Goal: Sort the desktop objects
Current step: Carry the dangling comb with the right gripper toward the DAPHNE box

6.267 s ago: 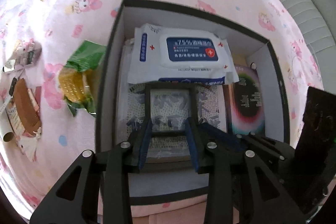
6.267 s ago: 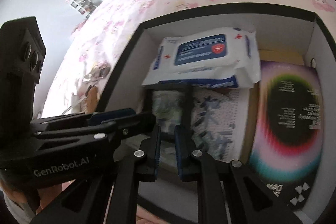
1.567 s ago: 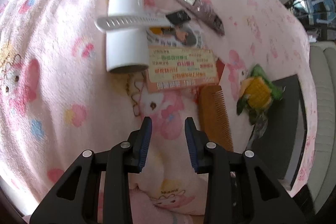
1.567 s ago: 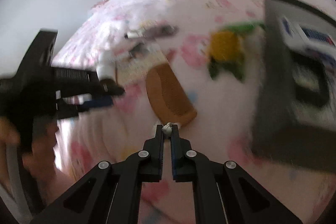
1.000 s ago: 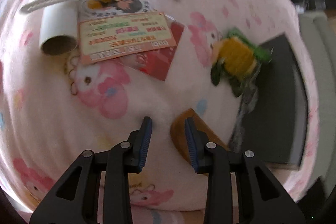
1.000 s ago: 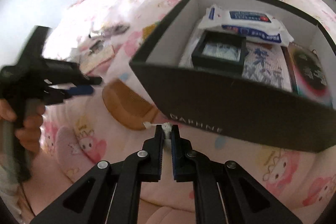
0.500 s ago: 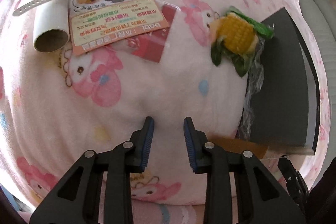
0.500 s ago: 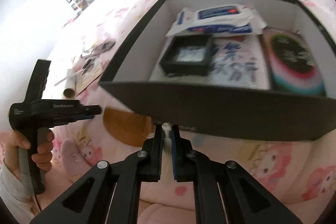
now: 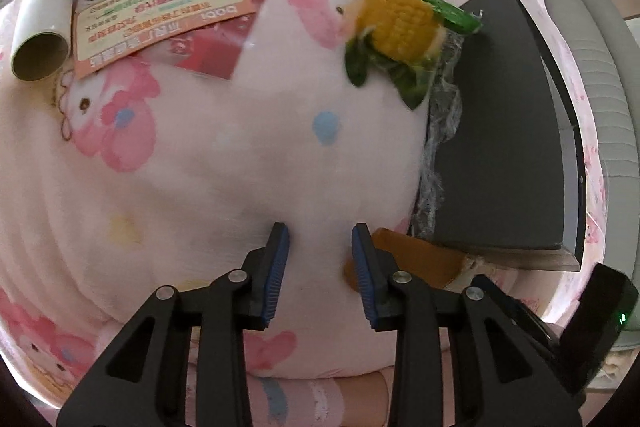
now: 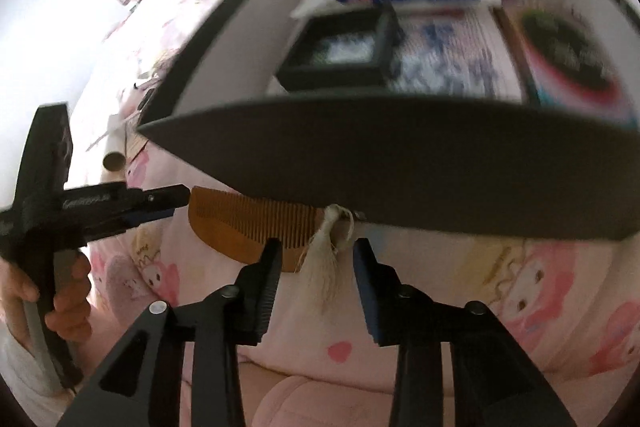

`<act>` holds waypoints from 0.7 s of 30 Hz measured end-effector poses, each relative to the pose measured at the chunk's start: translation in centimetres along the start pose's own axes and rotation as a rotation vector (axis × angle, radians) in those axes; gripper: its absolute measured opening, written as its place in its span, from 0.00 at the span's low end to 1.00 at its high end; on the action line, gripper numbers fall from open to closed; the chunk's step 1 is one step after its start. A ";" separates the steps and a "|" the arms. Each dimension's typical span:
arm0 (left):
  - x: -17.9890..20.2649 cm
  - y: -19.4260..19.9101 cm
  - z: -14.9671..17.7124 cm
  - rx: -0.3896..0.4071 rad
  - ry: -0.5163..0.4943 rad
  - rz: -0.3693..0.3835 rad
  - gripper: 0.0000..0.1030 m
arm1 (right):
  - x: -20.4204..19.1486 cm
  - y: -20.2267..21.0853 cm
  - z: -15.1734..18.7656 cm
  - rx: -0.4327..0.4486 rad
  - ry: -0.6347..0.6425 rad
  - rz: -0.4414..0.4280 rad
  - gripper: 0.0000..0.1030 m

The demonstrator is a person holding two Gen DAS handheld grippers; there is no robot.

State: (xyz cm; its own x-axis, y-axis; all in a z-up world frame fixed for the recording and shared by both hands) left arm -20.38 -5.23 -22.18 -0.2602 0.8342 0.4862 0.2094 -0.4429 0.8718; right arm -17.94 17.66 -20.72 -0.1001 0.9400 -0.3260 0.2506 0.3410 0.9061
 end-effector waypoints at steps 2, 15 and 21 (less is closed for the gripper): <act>0.1 -0.2 0.2 -0.006 0.001 0.010 0.42 | 0.7 -0.8 -0.2 -0.027 -0.054 -0.044 0.32; 1.4 -1.3 1.7 0.002 0.006 0.042 0.49 | -0.7 -0.8 0.4 -0.018 -0.036 -0.168 0.34; 0.6 -0.8 1.7 0.041 0.028 0.011 0.46 | -1.4 2.0 1.2 0.107 0.021 -0.061 0.34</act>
State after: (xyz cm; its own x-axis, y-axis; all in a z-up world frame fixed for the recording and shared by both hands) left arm -19.11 -3.78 -22.71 -0.2840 0.8193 0.4981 0.2511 -0.4378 0.8633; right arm -16.14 17.04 -18.82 -0.1383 0.9174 -0.3731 0.3447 0.3978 0.8503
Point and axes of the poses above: each gripper's, at about its wrist camera, not at the fingertips, and y roughly against the way its jaws point, x to its right, z to its underside, the point moved 2 cm from there along -y, roughly the way its jaws point, and after that the axes turned 3 degrees about z, right-handed, at the moved point
